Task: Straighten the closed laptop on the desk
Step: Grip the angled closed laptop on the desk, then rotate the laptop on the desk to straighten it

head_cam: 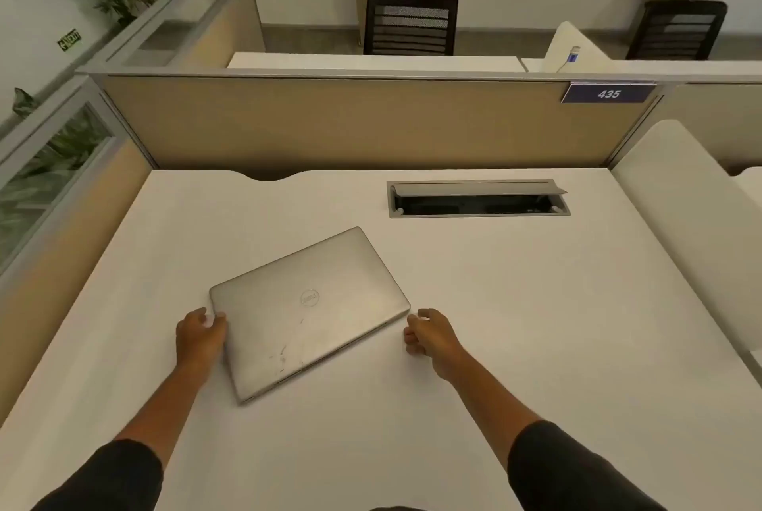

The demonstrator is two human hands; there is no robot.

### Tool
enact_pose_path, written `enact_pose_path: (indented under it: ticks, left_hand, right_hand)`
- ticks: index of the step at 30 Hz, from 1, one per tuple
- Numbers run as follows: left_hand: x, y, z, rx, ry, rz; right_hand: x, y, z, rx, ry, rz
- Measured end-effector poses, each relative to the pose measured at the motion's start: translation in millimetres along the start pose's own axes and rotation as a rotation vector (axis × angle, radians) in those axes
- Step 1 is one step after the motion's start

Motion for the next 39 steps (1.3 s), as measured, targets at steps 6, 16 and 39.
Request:
enact_pose_path:
  ticks: [6,16,39]
  left_hand:
    - [13.3,0.9,32.1,-0.089,-0.014,-0.001]
    - [12.4,3.4,76.0,-0.115,-0.042,0.022]
    - [-21.1,0.4,-37.4,-0.121,-0.140,0.009]
  right_hand:
    - [-12.0,10.3,5.8,0.036,0.026,-0.038]
    - [-25.9,22.1,18.1,0.105,0.154,0.203]
    - [-90.8,18.7,52.1,0.157,0.133,0.347]
Point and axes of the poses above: each hand's wrist, its own z-axis towards the middle knuckle, its own y-axis out of the palm, x = y × z, the point moved 1 cm from there along z, towards the middle knuckle, and after that the axes turned 9 degrees about y, right-handed, at the moved point
